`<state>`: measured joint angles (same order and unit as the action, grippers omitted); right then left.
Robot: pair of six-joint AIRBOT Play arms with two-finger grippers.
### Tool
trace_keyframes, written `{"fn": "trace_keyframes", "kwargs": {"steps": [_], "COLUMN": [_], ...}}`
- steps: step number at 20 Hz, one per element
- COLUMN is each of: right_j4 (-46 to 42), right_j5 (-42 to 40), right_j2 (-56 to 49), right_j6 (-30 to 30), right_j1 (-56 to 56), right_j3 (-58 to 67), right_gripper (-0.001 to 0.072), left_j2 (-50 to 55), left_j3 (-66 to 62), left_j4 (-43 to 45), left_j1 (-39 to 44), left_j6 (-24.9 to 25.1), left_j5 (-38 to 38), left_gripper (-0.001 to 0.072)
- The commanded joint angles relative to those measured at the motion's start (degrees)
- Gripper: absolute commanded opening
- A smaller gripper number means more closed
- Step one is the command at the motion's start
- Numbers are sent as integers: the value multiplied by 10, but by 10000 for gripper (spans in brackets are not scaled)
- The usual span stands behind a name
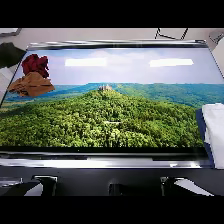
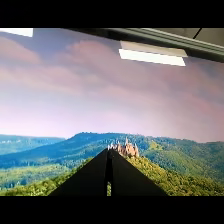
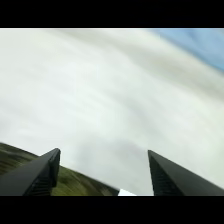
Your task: Fold the clothes and pants, and hang the long-sleeved shirts on hangers.
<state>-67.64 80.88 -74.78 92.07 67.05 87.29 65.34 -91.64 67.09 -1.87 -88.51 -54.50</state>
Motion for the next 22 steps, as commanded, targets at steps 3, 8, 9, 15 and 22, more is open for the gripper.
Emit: {"fn": "trace_keyframes", "kwargs": {"steps": [3, 8, 9, 15, 22], "right_j4": [97, -28, -31, -114, -109], "right_j5": [-97, 25, 44, 61, 60], "right_j2": [0, -64, -82, -113, -113], "right_j6": [-93, 60, 63, 78, 78], "right_j1": [-258, -548, -584, -677, -676], "right_j3": [150, 94, 80, 69, 69], "right_gripper": [573, 701, 705, 702, 701], "left_j2": [69, 181, 186, 151, 151], "left_j3": [-14, 5, 28, 134, 134], "left_j4": [353, 250, 209, 159, 158], "left_j1": [94, 94, 95, 94, 94], "left_j6": [-141, -111, -91, -98, -99], "left_j5": [-45, -299, -307, -212, -209], "left_gripper": [24, 714, 714, 714, 714]}}
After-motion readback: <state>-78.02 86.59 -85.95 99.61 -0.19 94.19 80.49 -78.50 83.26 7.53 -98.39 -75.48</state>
